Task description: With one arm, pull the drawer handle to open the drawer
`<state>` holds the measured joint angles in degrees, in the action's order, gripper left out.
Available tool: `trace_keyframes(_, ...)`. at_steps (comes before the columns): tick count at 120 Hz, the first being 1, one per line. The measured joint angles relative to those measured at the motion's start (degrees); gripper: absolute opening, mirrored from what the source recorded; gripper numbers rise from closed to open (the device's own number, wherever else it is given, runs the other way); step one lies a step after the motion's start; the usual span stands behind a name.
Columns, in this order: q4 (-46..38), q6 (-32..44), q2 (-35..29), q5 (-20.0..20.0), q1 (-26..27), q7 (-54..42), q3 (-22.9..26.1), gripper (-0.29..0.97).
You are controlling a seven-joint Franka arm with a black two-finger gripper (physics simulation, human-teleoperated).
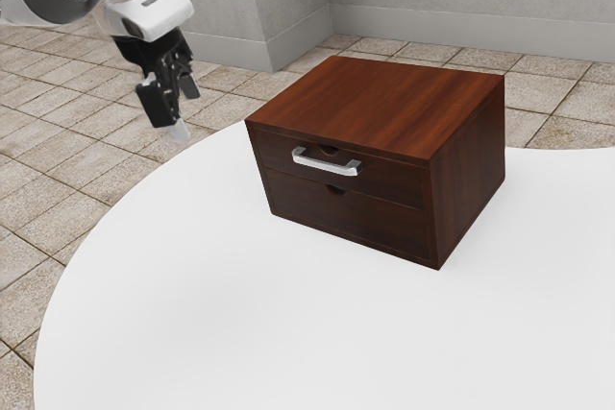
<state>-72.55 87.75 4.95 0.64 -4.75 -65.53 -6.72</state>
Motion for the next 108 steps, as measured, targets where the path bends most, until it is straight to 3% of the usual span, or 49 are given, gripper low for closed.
trace_keyframes(46,-4.3,3.5,-3.2,4.0,1.3,-11.1,-0.3,0.68)
trace_keyframes(60,-10.2,6.0,-6.4,4.5,0.7,-14.0,-0.2,0.68)
trace_keyframes(108,-13.9,15.3,-6.5,7.7,-0.7,-20.7,-0.1,0.68)
